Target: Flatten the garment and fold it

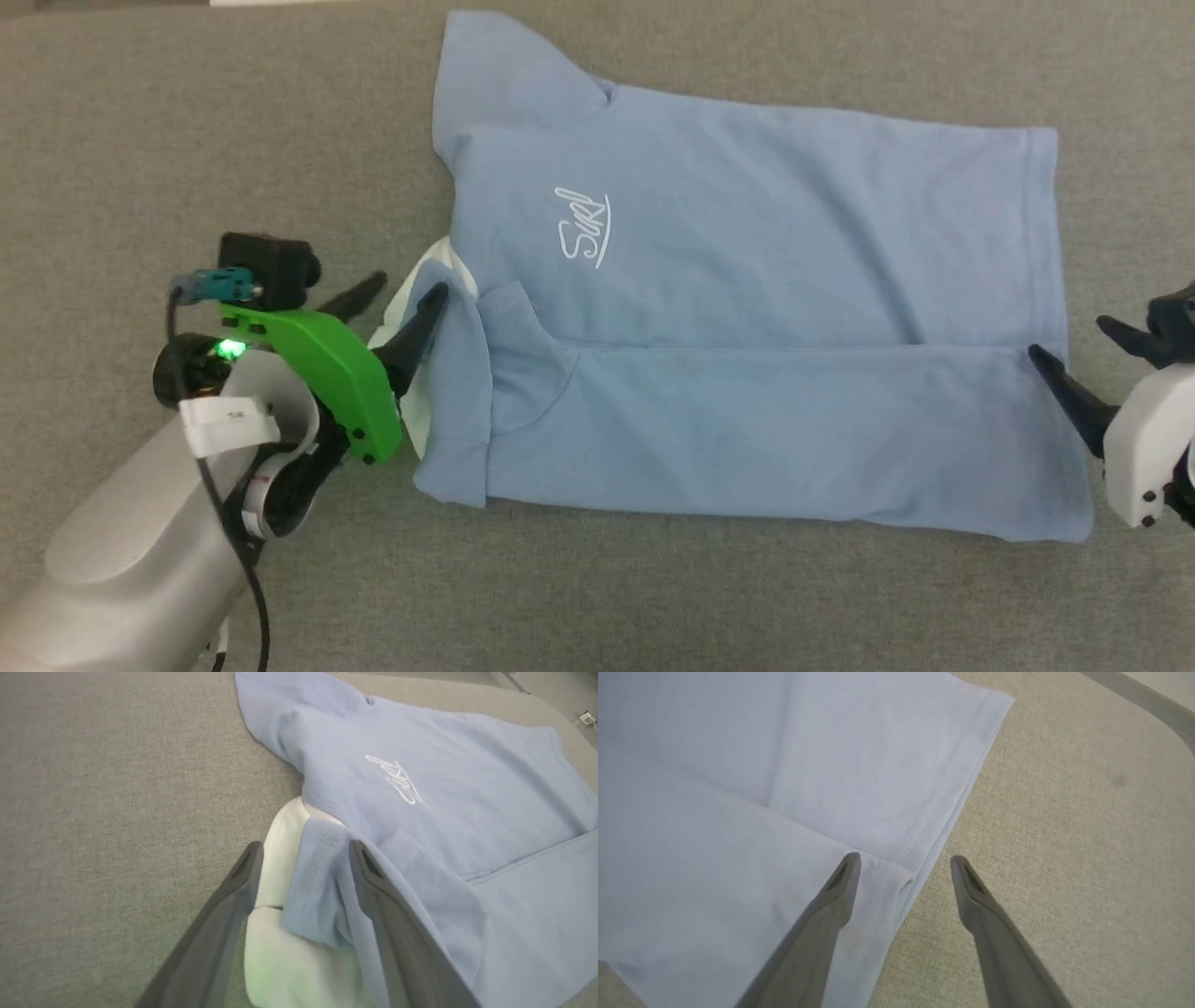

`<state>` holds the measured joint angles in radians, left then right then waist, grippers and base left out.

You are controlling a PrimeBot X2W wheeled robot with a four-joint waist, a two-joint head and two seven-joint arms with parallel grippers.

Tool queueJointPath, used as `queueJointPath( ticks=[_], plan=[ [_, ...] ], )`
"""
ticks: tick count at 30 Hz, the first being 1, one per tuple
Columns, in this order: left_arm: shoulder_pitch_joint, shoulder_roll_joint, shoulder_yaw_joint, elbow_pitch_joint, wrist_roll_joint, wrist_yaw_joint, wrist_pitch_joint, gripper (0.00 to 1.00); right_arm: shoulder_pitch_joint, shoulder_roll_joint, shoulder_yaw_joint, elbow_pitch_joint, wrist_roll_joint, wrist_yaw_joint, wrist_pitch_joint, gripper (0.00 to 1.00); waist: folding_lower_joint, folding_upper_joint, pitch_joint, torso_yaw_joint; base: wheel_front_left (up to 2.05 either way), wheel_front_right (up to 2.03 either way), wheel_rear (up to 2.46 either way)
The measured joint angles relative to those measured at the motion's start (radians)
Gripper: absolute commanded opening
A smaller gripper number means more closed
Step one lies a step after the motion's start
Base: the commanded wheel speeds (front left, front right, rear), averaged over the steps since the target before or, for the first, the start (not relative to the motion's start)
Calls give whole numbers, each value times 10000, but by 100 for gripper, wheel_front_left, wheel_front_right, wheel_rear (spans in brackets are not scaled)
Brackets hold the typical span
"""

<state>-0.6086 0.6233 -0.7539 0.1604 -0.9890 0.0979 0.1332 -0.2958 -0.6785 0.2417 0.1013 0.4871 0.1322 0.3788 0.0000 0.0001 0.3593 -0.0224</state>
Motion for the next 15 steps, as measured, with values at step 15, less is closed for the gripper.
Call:
queueJointPath(
  ticks=[15],
  plan=[
    [4589, -150, 2600, -3737, 2491, 3519, -3873, 100, 3869, 3868, -4301, -3246, -2700, 0, -2353, 100, 0, 0, -1991, 142, 0, 0, 0]
  ],
)
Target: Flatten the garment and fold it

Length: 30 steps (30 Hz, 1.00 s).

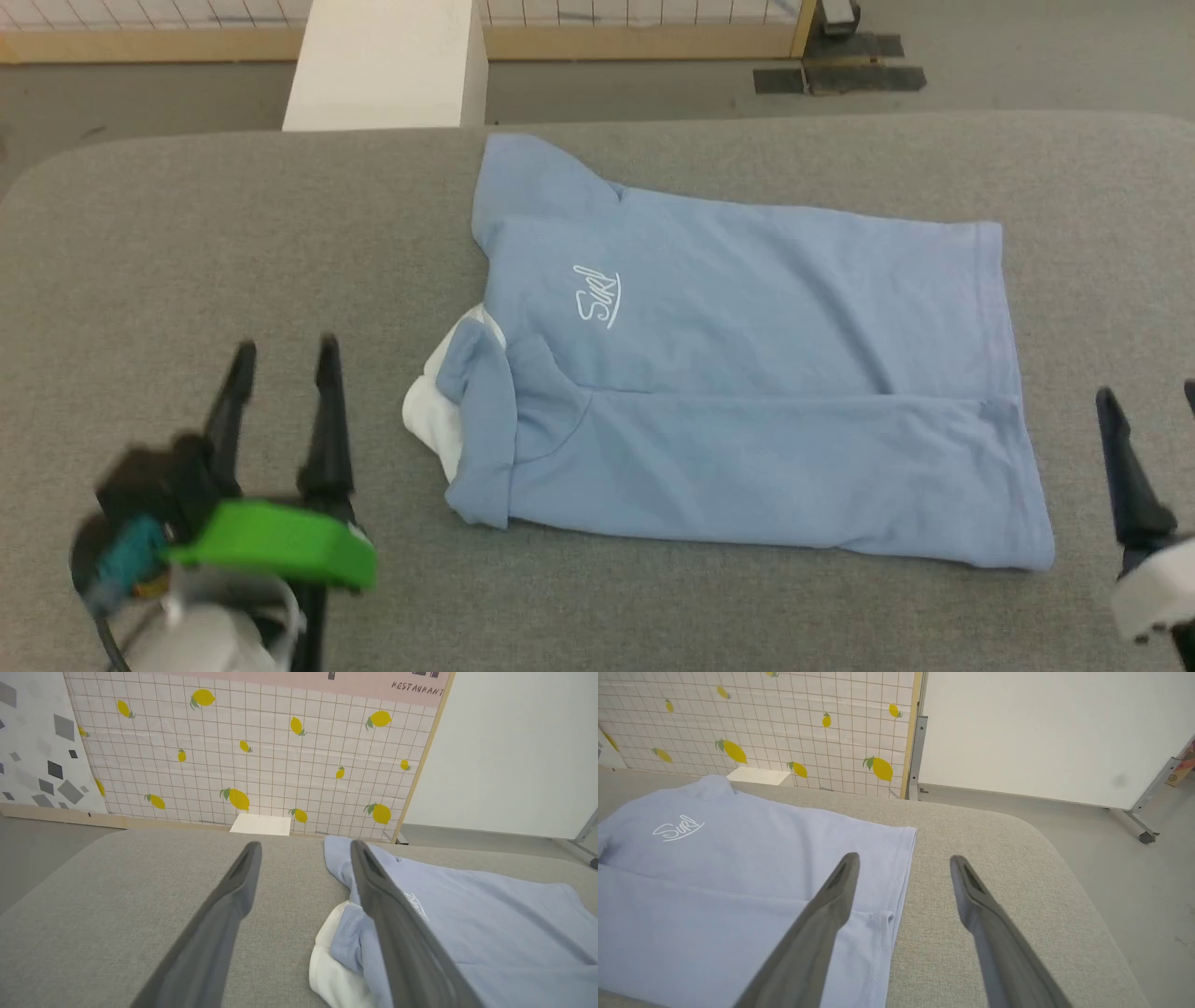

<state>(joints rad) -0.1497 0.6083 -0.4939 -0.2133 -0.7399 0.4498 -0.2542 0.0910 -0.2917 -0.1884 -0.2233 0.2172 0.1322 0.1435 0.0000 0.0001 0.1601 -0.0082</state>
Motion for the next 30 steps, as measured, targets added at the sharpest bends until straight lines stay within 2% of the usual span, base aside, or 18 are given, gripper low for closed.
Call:
queueJointPath(
  ticks=[3, 6, 10, 13, 15, 21, 25, 30],
  plan=[
    [1177, -650, 259, -334, 782, 284, -31, 100, 592, 959, -351, -146, -491, 0, -644, 100, 0, 0, -216, 52, 0, 0, 0],
    [2162, -1248, 382, -403, 1170, 389, -31, 100, 1055, 1703, -546, -69, -895, 0, -1060, 100, 0, 0, -387, 101, 0, 0, 0],
    [2652, -1609, 502, -286, 1409, 334, -31, 100, 1284, 2054, -529, 151, -999, 0, -1267, 100, 0, 0, -491, 170, 0, 0, 0],
    [2578, -1475, 458, -178, 1411, 69, 157, 100, 1279, 2100, -523, 178, -1049, 0, -1313, 100, 0, 0, -457, 178, 0, 0, 0],
    [2319, -1239, 320, -163, 1384, -190, 704, 100, 1247, 2082, -516, 178, -1108, 0, -1321, 100, 0, 0, -395, 195, 0, 0, 0],
    [809, -709, -458, -36, 731, -993, 3567, 100, 932, 1967, -414, 190, -1120, 0, -1248, 100, 0, 0, -74, 249, 0, 0, 0],
    [142, -633, -920, 163, 531, -1233, 4989, 100, 848, 1937, -370, 268, -1101, 0, -1218, 100, 0, 0, 197, 258, 0, 0, 0],
    [-469, -775, -1150, 537, 316, -1444, 5614, 100, 706, 1908, -326, 387, -1016, 0, -1172, 100, 0, 0, 569, 247, 0, 0, 0]
  ],
)
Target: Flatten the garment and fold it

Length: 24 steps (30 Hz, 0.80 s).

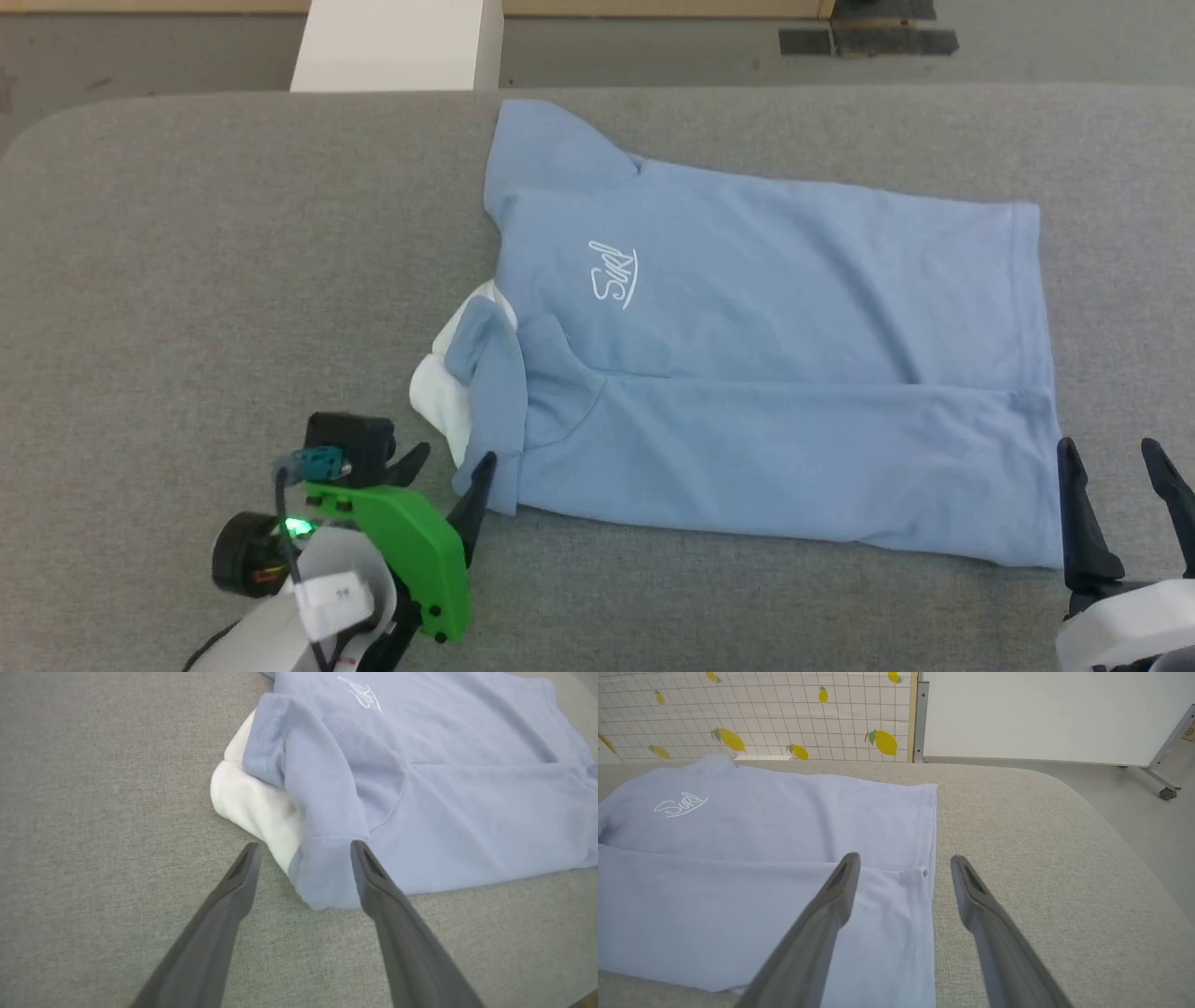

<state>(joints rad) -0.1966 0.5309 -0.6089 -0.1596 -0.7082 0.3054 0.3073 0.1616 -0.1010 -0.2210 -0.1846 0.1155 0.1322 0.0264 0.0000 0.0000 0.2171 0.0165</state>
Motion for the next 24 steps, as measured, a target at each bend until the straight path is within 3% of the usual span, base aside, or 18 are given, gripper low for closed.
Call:
queueJointPath(
  ticks=[15, 16, 17, 18, 24],
  plan=[
    [-988, -495, -410, 1845, -441, -63, 1429, 100, -365, -127, 44, 244, 94, 0, 90, 100, 0, 0, 899, -143, 0, 0, 0],
    [-1064, -497, -449, 1931, -460, -65, 1524, 76, -407, -150, 75, 259, 96, 0, 119, 100, 0, 0, 905, -154, 0, 0, 0],
    [-1142, -504, -464, 2033, -487, -115, 1582, 14, -453, -198, 121, 276, 98, 0, 151, 100, 0, 0, 898, -170, 0, 0, 0],
    [-1176, -535, -451, 2138, -529, -146, 1582, 0, -503, -249, 151, 286, 104, 0, 188, 100, 0, 0, 882, -186, 0, 0, 0],
    [-1091, -683, -353, 2297, -802, -318, 1292, 0, -762, -961, 345, 251, 105, 0, 546, 100, 0, 0, 761, -288, 0, 0, 0]
  ],
)
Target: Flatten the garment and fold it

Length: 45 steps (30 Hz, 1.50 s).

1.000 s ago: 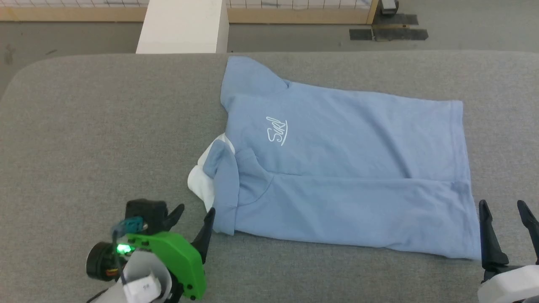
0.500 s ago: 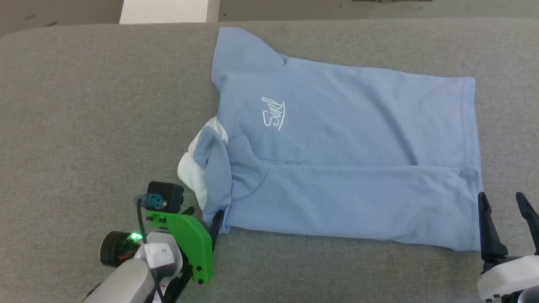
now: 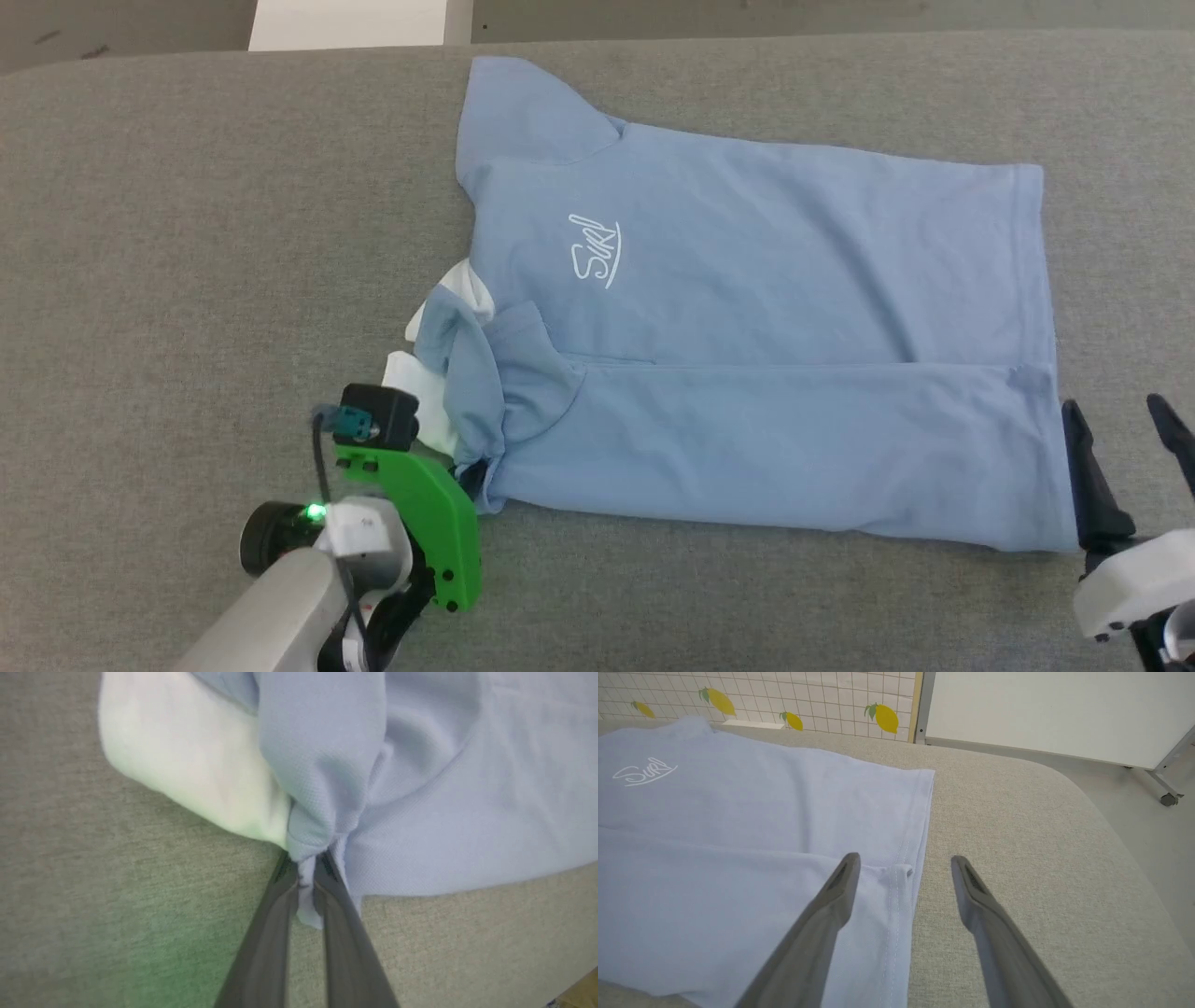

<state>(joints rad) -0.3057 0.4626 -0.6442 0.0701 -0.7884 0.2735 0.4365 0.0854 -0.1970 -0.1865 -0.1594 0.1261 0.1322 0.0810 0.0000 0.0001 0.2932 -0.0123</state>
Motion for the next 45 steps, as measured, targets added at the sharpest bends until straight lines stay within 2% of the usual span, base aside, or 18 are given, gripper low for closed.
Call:
queueJointPath(
  ticks=[3, 11, 20, 21, 22, 31, 36, 41, 45],
  plan=[
    [263, 13, 232, -186, -58, 33, -378, 0, -104, -403, 111, 2, 184, 0, 633, 100, 0, 0, -46, -46, 0, 0, 0],
    [658, 117, 362, -1118, 10, 433, -639, 0, -5, -851, -151, 504, 869, 0, 3676, 100, 0, 0, 80, 114, 0, 0, 0],
    [650, 75, 173, -1398, 75, 535, -637, 0, 128, -859, 297, 828, 1383, -4, 5062, 100, 0, 0, 291, 444, 0, 0, 0],
    [648, 65, 165, -1398, 82, 537, -637, 0, 127, -872, 316, 825, 1499, -4, 5246, 47, 0, 0, 296, 472, 0, 0, 0],
    [646, 58, 161, -1398, 84, 545, -637, 0, 126, -884, 339, 802, 1601, -6, 5384, 0, 0, 0, 293, 494, 0, 0, 0],
    [709, -123, 263, -1164, 63, 669, -963, 0, 123, -800, 449, 729, 1758, -2, 5639, 0, 0, 0, -107, 508, 0, 0, 0],
    [1142, 61, 631, -1490, -23, 855, -1204, 0, 144, -855, 109, 288, 1762, -2, 5553, 0, 0, 0, -516, 453, 0, 0, 0],
    [2144, 368, 953, -2313, -247, 1436, -1252, 0, 469, -683, -397, -351, 1820, 8, 5636, 0, 0, 0, -894, 391, 0, 0, 0],
    [3113, 441, 1080, -2920, -516, 1927, -1254, 0, 1151, -255, -769, -593, 1820, 10, 5891, 0, 0, 0, -994, 390, 0, 0, 0]
  ],
)
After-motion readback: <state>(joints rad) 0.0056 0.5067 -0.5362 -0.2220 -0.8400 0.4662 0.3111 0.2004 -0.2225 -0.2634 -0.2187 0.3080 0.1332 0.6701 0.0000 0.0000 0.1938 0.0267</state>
